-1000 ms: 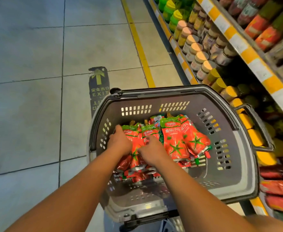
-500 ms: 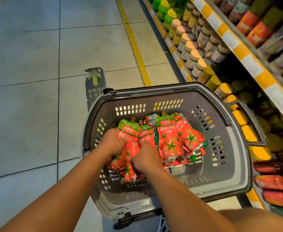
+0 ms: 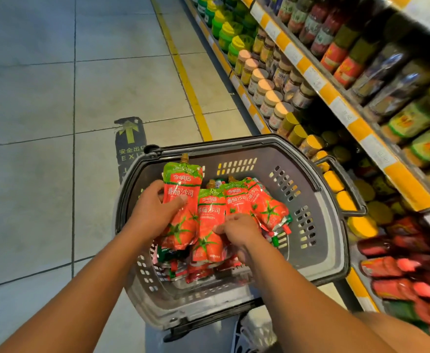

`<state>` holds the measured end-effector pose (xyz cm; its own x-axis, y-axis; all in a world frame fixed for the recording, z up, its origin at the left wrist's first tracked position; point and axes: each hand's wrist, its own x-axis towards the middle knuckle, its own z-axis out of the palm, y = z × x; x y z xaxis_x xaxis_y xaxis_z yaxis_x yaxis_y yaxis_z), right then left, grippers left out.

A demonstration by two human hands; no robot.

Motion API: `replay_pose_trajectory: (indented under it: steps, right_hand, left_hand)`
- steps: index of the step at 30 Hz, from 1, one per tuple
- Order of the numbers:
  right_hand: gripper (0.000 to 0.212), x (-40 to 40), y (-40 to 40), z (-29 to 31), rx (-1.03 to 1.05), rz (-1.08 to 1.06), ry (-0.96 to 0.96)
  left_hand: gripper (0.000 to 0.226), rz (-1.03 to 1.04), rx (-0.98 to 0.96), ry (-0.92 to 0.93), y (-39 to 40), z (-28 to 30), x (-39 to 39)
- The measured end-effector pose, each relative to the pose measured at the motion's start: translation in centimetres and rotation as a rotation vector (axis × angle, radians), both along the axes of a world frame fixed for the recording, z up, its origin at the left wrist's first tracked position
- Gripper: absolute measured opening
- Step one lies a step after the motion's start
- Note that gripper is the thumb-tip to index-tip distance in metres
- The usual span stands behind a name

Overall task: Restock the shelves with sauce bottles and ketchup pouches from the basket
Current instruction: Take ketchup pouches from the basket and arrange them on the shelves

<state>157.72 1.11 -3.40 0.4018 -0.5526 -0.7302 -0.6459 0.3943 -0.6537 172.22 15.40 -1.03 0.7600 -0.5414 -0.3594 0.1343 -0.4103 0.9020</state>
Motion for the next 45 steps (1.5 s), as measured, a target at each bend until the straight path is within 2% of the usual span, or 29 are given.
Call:
replay_pose_trajectory:
  steps: [4, 8, 12, 17, 19, 23, 28, 30, 32, 36, 45]
  right_hand:
    - [0.019, -2.9, -1.6, 3.7, 0.154, -0.115, -0.212]
    - [0.023, -6.4, -3.3, 8.1, 0.162, -0.206, -0.396]
    - [0.03, -11.6, -4.7, 12.9, 0.114, -0.288, -0.588]
    - [0.036, -21.9, -4.2, 19.4, 0.01, -0.398, -0.759]
    - [0.043, -26.2, -3.4, 21.6, -0.038, -0.478, -0.79]
    - [0.043, -33.8, 0.2, 24.9, -0.121, -0.691, -0.782]
    - [0.031, -42.6, 4.8, 25.4, -0.264, -0.843, -0.766]
    - [0.031, -46.5, 6.2, 24.8, -0.311, -0.866, -0.759]
    - [0.03, -50.1, 7.3, 24.3, -0.343, -0.905, -0.733]
    - [0.034, -58.2, 9.7, 23.3, -0.438, -1.048, -0.698]
    - [0.022, -72.7, 12.9, 21.3, -0.59, -1.407, -0.501]
  left_hand:
    - [0.023, 0.125, -0.177, 0.209, -0.3, 2.2, -0.9]
    - [0.023, 0.092, -0.267, 0.302, -1.6, 5.3, -2.6]
    - [0.008, -0.019, -0.317, 0.381, -3.2, 8.5, -5.1]
    - [0.006, -0.202, -0.346, 0.467, -5.1, 13.0, -9.8]
    - [0.012, -0.268, -0.345, 0.499, -5.2, 15.0, -12.1]
    - [0.018, -0.405, -0.366, 0.499, -5.2, 19.2, -17.4]
    - [0.009, -0.553, -0.387, 0.453, -6.5, 23.3, -25.8]
    - [0.025, -0.609, -0.351, 0.433, -6.9, 24.4, -29.4]
    - [0.034, -0.67, -0.322, 0.419, -7.4, 24.8, -32.6]
    - [0.028, -0.828, -0.267, 0.353, -8.4, 25.1, -41.0]
    - [0.021, -1.173, -0.154, 0.325, -10.4, 23.1, -56.5]
